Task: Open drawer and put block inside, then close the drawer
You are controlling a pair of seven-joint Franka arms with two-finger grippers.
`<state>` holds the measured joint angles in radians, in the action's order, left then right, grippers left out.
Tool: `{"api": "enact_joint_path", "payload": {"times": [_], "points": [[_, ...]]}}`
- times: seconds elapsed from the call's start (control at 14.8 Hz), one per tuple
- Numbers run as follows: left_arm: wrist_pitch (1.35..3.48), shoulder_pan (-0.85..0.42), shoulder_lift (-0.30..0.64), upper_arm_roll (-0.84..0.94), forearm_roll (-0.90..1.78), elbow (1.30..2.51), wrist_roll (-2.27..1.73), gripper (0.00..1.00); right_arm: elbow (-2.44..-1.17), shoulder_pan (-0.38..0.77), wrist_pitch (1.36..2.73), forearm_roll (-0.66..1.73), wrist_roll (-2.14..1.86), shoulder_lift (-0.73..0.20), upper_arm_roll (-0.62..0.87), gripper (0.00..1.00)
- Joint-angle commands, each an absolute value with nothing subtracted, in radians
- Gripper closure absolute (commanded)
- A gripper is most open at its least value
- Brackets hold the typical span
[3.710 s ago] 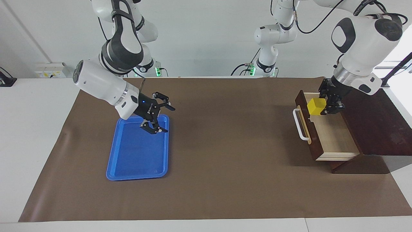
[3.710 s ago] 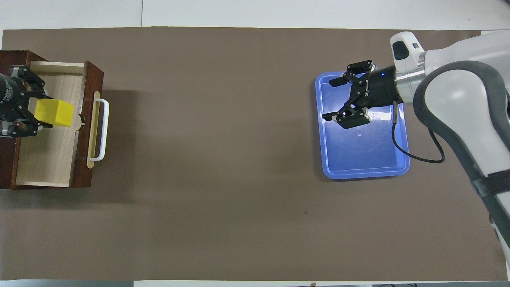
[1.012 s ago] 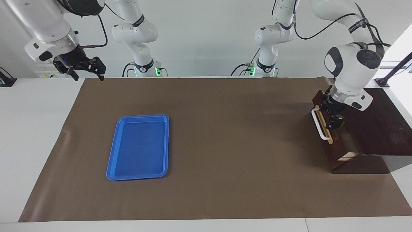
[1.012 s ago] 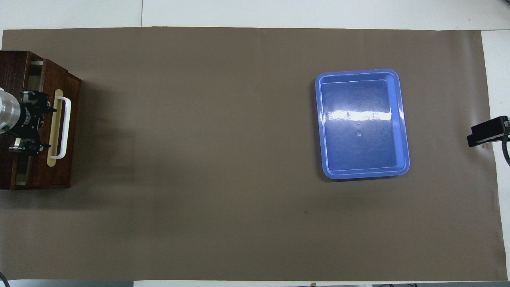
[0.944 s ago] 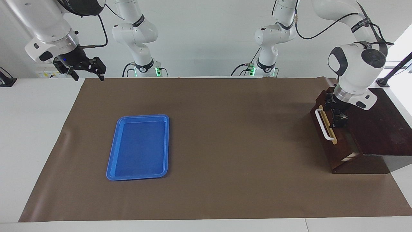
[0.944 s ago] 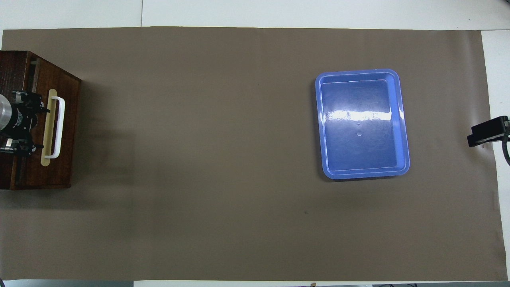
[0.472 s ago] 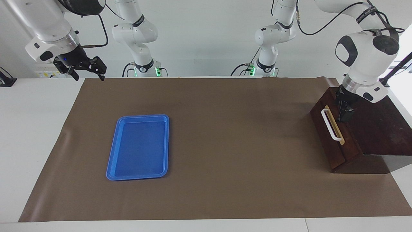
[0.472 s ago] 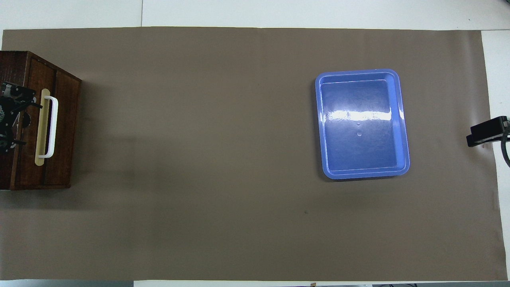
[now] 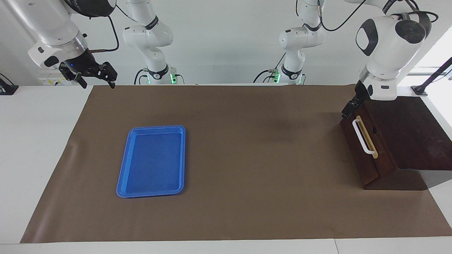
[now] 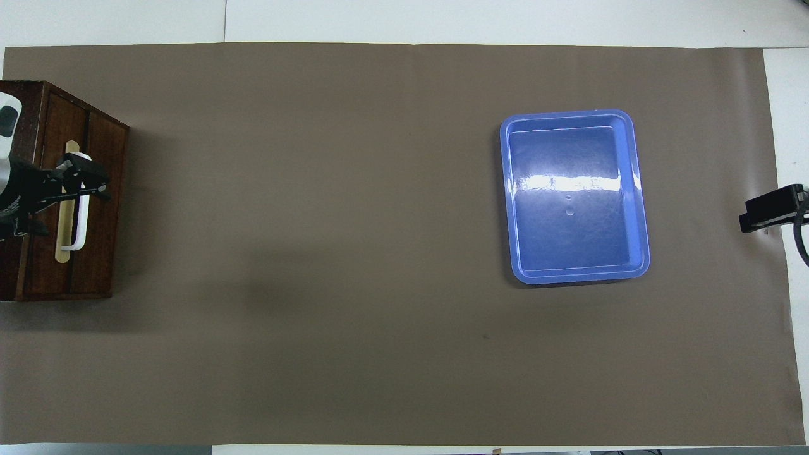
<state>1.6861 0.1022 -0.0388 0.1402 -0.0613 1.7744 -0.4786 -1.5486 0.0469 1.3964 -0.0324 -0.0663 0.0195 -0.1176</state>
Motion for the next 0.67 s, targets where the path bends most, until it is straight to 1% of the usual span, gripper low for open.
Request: {"api": "enact_joint_path", "payload": {"times": [0.0, 0.2, 0.4, 0.61], "points": [[1.626, 0.098, -0.078, 0.13, -0.032, 1.769, -0.309, 0.0, -1.575, 0.046, 1.422, -0.04, -0.052, 0.041, -0.114, 0.0], [1.58, 0.092, -0.077, 0.13, -0.014, 1.752, -0.134, 0.0, -1.575, 0.048, 1.425, -0.04, -0.051, 0.041, -0.11, 0.0], [1.582, 0.092, -0.06, 0.133, -0.001, 1.746, -0.12, 0.0, -1.575, 0.048, 1.437, -0.04, -0.052, 0.041, -0.11, 0.0], [1.534, 0.11, -0.04, 0.173, 0.002, 1.688, -0.117, 0.0, -1.575, 0.048, 1.437, -0.04, -0.051, 0.041, -0.11, 0.0]]}}
